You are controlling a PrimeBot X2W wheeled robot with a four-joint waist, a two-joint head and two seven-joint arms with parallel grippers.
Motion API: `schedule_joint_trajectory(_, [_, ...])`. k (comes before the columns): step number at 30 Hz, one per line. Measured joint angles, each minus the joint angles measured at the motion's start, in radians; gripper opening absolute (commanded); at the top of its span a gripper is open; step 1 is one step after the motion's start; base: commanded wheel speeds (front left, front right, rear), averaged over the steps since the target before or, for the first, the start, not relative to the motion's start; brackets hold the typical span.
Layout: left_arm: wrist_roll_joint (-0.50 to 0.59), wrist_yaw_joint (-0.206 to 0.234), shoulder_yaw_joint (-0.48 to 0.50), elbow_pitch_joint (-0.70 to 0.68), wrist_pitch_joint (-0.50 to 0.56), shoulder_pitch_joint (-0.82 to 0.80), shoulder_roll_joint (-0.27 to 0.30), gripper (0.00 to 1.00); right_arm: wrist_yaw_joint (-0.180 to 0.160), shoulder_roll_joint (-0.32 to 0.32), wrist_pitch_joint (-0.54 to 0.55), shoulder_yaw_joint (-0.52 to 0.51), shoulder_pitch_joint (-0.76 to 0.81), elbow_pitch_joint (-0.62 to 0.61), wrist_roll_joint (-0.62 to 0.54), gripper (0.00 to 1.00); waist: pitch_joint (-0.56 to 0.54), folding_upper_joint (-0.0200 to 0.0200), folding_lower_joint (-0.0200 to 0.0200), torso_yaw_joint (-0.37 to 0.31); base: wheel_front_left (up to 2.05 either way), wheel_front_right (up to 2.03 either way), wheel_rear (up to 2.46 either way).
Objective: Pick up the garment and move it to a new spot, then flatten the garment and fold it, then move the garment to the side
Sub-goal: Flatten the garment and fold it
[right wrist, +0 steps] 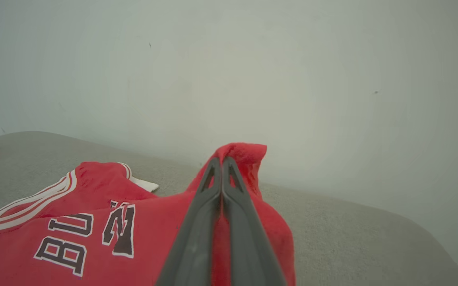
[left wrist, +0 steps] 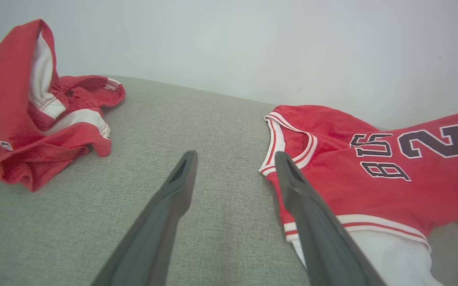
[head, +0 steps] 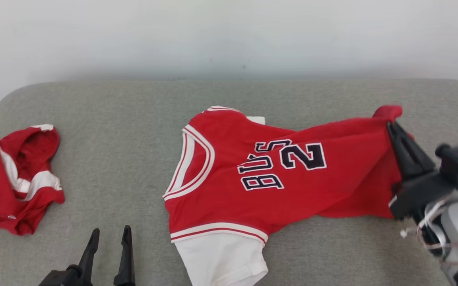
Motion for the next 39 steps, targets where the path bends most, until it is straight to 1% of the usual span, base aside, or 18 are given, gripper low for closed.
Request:
schedule_joint_trajectory(7, [0.002,0.0,-0.005,-0.001,0.0,0.007,0.0,1.0,0.0,0.013,0.01,-0.121,0.248,-0.217,-0.023,0.0,-0.02,0.0,0.0,-0.049,0.0,0.0,0.0])
schedule_joint_trajectory(12, [0.001,-0.001,-0.02,0.001,0.0,0.008,0.0,1.0,0.0,0.067,0.059,-0.244,0.427,-0.376,-0.056,0.0,-0.013,0.0,0.0,-0.055,0.0,0.0,0.0])
schedule_joint_trajectory(16, [0.001,-0.002,-0.014,0.006,0.0,0.009,0.0,1.0,0.0,0.13,0.118,-0.322,0.552,-0.511,-0.096,0.0,-0.009,0.0,-0.0001,-0.045,0.0,0.0,0.0])
schedule_joint_trajectory(17, [0.001,-0.002,-0.014,0.006,0.0,0.009,0.0,1.0,0.0,0.13,0.118,-0.322,0.552,-0.511,-0.096,0.0,-0.009,0.0,-0.0001,-0.045,0.0,0.0,0.0])
schedule_joint_trajectory(20, [0.001,-0.006,-0.008,0.006,0.0,0.009,0.0,1.0,0.0,0.16,0.156,-0.355,0.594,-0.588,-0.116,0.0,-0.006,0.0,0.0,-0.043,0.0,0.0,0.0])
schedule_joint_trajectory(23, [0.001,-0.009,-0.008,0.009,0.0,0.009,0.0,1.0,0.0,0.175,0.186,-0.372,0.61,-0.624,-0.13,0.0,-0.007,0.0,0.0,-0.039,0.0,0.0,0.0])
schedule_joint_trajectory(27, [0.001,-0.009,-0.011,0.011,0.0,0.009,0.0,1.0,0.0,0.175,0.207,-0.375,0.602,-0.628,-0.139,0.0,-0.009,0.0,0.0,-0.031,0.0,0.0,0.0])
schedule_joint_trajectory(30, [0.001,-0.009,-0.021,0.016,0.0,0.003,0.0,1.0,0.0,0.157,0.211,-0.36,0.561,-0.585,-0.14,0.0,-0.008,0.0,0.0,-0.021,0.0,0.0,0.0])
schedule_joint_trajectory(33, [0.001,-0.009,-0.03,0.016,0.0,-0.004,0.0,1.0,0.0,0.128,0.206,-0.343,0.497,-0.508,-0.139,0.0,-0.005,0.0,0.0,-0.008,0.0,0.0,0.0])
schedule_joint_trajectory(39, [0.001,-0.01,-0.044,0.024,0.0,-0.019,0.0,1.0,0.0,0.075,0.171,-0.309,0.316,-0.288,-0.14,0.0,0.01,0.0,0.0001,0.023,0.0,0.0,0.0])
